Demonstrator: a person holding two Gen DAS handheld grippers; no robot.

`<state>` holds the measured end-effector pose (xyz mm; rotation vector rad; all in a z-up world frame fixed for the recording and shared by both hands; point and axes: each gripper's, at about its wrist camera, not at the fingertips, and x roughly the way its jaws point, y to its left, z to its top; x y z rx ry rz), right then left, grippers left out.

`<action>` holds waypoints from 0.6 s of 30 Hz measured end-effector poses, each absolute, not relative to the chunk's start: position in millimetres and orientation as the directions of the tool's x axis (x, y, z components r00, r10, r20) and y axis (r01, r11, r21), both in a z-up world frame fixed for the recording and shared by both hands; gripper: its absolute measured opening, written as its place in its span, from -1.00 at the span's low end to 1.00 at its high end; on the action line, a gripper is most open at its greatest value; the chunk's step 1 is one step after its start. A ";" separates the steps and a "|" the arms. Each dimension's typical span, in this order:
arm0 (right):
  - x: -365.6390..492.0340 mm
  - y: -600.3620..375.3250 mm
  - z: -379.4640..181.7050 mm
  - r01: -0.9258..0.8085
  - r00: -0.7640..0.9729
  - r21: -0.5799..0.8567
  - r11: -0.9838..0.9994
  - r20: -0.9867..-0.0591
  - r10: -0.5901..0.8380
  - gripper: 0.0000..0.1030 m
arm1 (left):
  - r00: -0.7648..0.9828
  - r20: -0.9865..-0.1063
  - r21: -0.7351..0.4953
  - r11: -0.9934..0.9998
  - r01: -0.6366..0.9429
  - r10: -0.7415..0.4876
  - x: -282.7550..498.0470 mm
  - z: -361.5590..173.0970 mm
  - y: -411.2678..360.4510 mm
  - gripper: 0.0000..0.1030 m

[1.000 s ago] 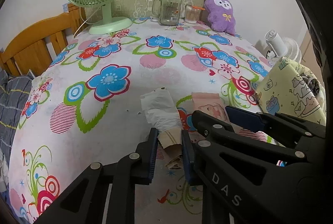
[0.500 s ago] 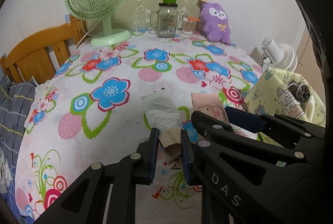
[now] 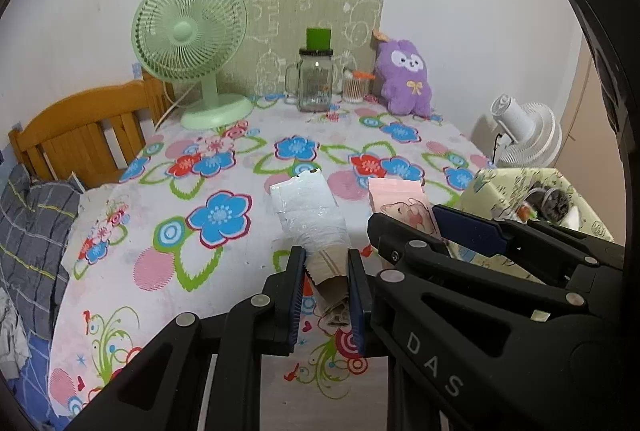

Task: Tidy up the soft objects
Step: 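Lift the beige bundle and pink wipes pack in both tools off the table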

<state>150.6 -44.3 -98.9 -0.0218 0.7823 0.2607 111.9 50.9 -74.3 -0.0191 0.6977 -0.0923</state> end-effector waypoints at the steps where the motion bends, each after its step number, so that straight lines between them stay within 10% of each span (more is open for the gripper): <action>1: 148.4 -45.1 -95.1 -0.242 0.685 0.075 0.967 -0.693 0.225 -0.17 | 0.767 -0.635 -0.048 0.996 0.078 -0.091 109.8 -71.2 49.9 -0.64; 18: 132.3 -59.2 -54.8 -0.256 0.736 0.070 0.964 -0.632 0.241 -0.17 | 0.809 -0.583 -0.031 0.997 0.077 -0.081 96.1 -36.3 35.5 -0.64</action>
